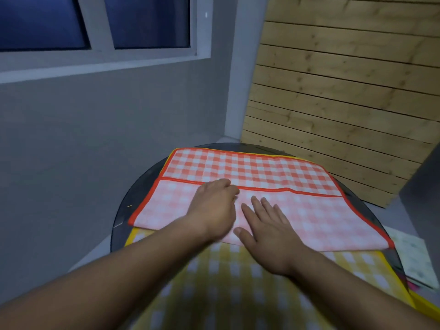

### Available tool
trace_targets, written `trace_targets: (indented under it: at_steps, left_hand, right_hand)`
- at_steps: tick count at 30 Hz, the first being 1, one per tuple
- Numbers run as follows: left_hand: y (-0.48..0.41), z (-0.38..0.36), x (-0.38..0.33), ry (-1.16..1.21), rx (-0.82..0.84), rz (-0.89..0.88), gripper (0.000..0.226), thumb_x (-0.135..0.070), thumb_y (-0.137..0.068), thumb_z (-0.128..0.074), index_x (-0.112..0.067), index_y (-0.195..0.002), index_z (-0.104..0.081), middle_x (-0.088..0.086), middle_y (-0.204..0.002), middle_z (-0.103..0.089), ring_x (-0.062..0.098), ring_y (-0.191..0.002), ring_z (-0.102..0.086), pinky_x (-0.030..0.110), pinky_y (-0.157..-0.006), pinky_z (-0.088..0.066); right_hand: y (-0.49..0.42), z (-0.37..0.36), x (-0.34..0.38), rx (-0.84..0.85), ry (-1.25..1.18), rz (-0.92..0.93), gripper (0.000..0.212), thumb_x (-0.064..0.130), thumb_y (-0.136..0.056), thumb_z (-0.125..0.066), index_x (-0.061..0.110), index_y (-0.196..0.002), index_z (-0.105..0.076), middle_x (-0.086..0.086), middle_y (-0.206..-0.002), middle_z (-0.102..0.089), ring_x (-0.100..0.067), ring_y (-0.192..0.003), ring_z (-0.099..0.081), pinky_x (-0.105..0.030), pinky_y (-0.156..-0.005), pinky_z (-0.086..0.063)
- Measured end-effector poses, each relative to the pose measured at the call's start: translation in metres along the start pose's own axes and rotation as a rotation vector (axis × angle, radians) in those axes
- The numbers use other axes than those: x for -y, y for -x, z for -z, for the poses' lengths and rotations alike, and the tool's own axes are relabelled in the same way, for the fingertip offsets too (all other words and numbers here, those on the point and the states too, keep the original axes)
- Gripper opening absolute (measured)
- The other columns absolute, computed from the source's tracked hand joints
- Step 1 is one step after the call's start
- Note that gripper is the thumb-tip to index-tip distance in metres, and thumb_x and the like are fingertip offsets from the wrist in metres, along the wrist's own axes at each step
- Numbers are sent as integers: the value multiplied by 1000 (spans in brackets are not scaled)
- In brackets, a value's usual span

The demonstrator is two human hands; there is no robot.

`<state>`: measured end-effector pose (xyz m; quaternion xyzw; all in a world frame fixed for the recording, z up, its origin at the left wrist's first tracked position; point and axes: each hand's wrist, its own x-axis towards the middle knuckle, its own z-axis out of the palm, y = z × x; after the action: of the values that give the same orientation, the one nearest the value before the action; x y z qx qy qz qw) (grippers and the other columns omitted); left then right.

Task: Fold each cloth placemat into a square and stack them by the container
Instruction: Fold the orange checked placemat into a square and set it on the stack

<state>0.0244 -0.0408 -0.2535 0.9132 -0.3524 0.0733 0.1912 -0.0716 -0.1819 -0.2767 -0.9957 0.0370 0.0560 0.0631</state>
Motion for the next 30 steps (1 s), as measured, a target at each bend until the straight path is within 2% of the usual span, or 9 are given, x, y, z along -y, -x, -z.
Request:
trace_targets:
  at_steps: [3,5,7,10,18,21,25,27,30]
  left_hand:
    - [36,-2,2,-72,141,19,40,-32,-103,-33,-24,-139,-50,8,-150,-45,26,-138,-38,41,-116,-31]
    - [51,1,8,-88,236,65,50,-40,-106,-22,-26,-154,-30,7,-165,-18,24,-153,-12,43,-124,-12]
    - [58,3,14,-116,305,87,57,-50,-105,-14,-30,-159,-12,3,-168,2,20,-154,8,44,-125,2]
    - [62,5,31,-166,372,140,66,-64,-99,-8,-37,-158,2,-1,-166,16,19,-152,20,47,-123,10]
    - [71,20,63,-187,339,382,78,-73,-93,-10,-32,-159,1,5,-167,13,29,-152,17,47,-122,13]
    - [59,23,51,-172,323,426,69,-58,-99,-20,-25,-158,-13,11,-167,2,35,-153,11,53,-121,13]
    - [35,18,21,-180,188,118,47,-23,-100,-37,-22,-147,-37,9,-166,-13,29,-154,0,50,-123,7]
    - [23,11,13,-76,195,18,46,-18,-102,-37,-24,-147,-39,6,-166,-17,26,-154,-3,45,-125,2]
    - [12,-3,11,8,242,52,48,-23,-106,-29,-24,-154,-30,5,-167,-15,23,-154,-4,40,-125,-3]
  right_hand:
    - [-1,-1,0,9,2,-2,74,68,-93,-6,32,-156,5,1,-164,17,-18,-149,21,-40,-120,13]
    - [-1,0,0,16,3,-4,74,68,-93,-7,32,-156,4,1,-164,16,-18,-150,21,-40,-121,12]
    - [-1,0,0,19,10,-8,74,68,-93,-9,31,-157,3,1,-164,16,-18,-150,20,-40,-122,11]
    - [0,0,1,32,8,-11,73,68,-94,-9,32,-156,4,3,-164,17,-16,-149,22,-40,-122,12]
    - [1,3,2,38,42,-19,74,69,-93,-6,33,-156,5,3,-164,17,-17,-150,21,-51,-120,12]
    - [2,3,3,41,33,-24,73,69,-93,-6,33,-156,5,3,-164,17,-17,-149,21,-52,-120,12]
    - [-1,6,4,58,-20,-29,71,68,-95,-12,34,-156,3,5,-164,17,-16,-149,21,-50,-120,14]
    - [-1,10,1,85,-100,-29,68,62,-98,-20,34,-157,-1,6,-164,15,-13,-149,20,-47,-120,14]
    - [-1,16,-5,112,-201,-35,63,52,-102,-26,31,-157,-3,9,-165,11,-10,-150,18,-42,-121,15]
